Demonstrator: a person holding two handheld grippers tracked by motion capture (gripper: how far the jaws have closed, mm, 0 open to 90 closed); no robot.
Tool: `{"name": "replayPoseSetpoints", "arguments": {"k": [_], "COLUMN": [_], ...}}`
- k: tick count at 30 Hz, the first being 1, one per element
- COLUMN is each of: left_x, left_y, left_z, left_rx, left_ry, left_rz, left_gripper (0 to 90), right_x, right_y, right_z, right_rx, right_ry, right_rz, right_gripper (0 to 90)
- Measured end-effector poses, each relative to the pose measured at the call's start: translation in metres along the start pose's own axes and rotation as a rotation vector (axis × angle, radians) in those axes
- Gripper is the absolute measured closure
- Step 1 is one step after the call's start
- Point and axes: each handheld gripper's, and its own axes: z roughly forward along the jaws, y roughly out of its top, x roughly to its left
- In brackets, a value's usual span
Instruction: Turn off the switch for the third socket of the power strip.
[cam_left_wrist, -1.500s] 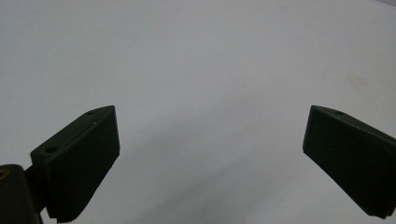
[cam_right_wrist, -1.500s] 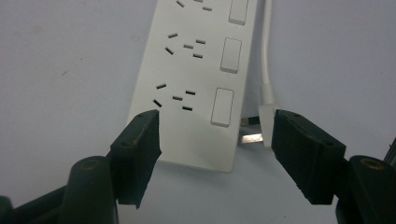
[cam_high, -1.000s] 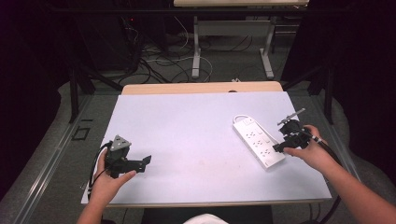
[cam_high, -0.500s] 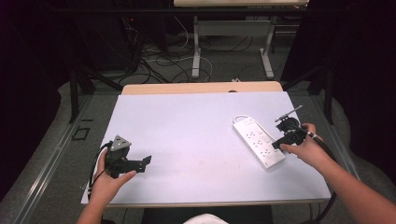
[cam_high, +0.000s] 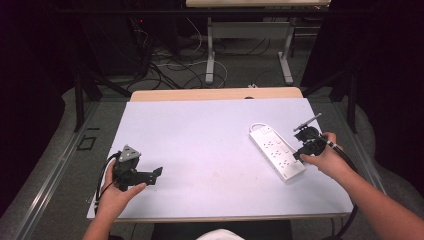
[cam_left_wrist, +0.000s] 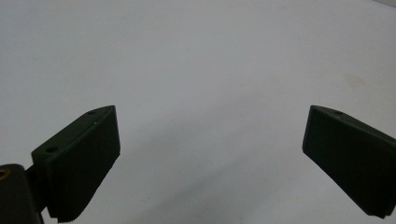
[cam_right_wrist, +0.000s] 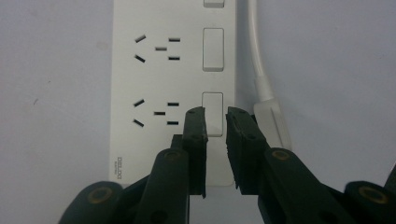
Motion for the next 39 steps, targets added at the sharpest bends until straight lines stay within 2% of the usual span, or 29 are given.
{"name": "replayPoseSetpoints", "arguments": {"k": [1, 2, 3, 7, 9, 10, 11, 12, 15, 16, 17, 20, 22, 23, 28, 30, 39], "left_x": [0.0, 0.0, 0.0, 0.0, 0.0, 0.0, 0.0, 0.0, 0.0, 0.0, 0.0, 0.0, 0.0, 0.0, 0.0, 0.0, 0.0], "left_y": [0.0, 0.0, 0.0, 0.0, 0.0, 0.0, 0.0, 0.0, 0.0, 0.0, 0.0, 0.0, 0.0, 0.0, 0.0, 0.0, 0.0], "left_z": [0.0, 0.0, 0.0, 0.001, 0.001, 0.001, 0.001, 0.001, 0.001, 0.001, 0.001, 0.001, 0.001, 0.001, 0.001, 0.001, 0.001], "left_rx": [0.001, 0.003, -0.001, -0.005, -0.003, -0.003, -0.004, -0.003, -0.002, -0.002, -0.002, -0.002, -0.002, -0.003, -0.004, -0.002, -0.002], "left_ry": [0.001, 0.002, 0.002, 0.003, 0.002, 0.002, 0.003, 0.003, 0.004, 0.003, 0.003, 0.001, 0.001, 0.001, 0.001, 0.001, 0.002], "left_rz": [0.0, -0.001, -0.003, -0.004, -0.005, -0.005, -0.006, -0.005, -0.005, -0.004, -0.004, -0.007, -0.007, -0.006, -0.006, -0.007, -0.005], "left_gripper": [3.9, 3.9, 4.0, 4.0, 4.0, 4.0, 4.1, 4.2, 4.2, 4.2, 4.2, 4.4, 4.4, 4.4, 4.4, 4.4, 4.6], "right_x": [0.001, -0.001, 0.0, 0.0, -0.001, -0.001, -0.001, -0.002, -0.004, -0.004, -0.005, -0.005, -0.004, -0.003, -0.005, -0.005, -0.007], "right_y": [0.0, -0.001, 0.0, 0.0, 0.0, 0.001, 0.001, 0.001, 0.002, 0.001, 0.002, 0.002, 0.002, 0.002, 0.003, 0.003, 0.003], "right_z": [0.002, 0.005, 0.003, 0.007, 0.01, 0.01, 0.01, 0.012, 0.013, 0.014, 0.013, 0.014, 0.018, 0.017, 0.02, 0.021, 0.021], "right_rx": [-0.012, -0.024, 0.018, 0.028, 0.004, 0.028, 0.031, 0.011, 0.04, 0.026, 0.045, 0.051, 0.031, 0.054, 0.054, 0.057, 0.057], "right_ry": [-0.001, 0.025, 0.013, 0.008, 0.001, 0.007, 0.006, 0.007, 0.011, 0.023, 0.017, 0.024, 0.024, 0.016, 0.015, 0.014, 0.028], "right_rz": [0.008, 0.003, 0.008, 0.006, 0.013, 0.016, 0.026, 0.028, 0.028, 0.033, 0.03, 0.032, 0.033, 0.041, 0.03, 0.05, 0.046], "right_gripper": [80.3, 80.3, 80.3, 80.8, 81.6, 82.2, 82.6, 83.0, 84.6, 85.1, 85.5, 86.5, 86.8, 87.1, 87.2, 87.2, 87.1]}}
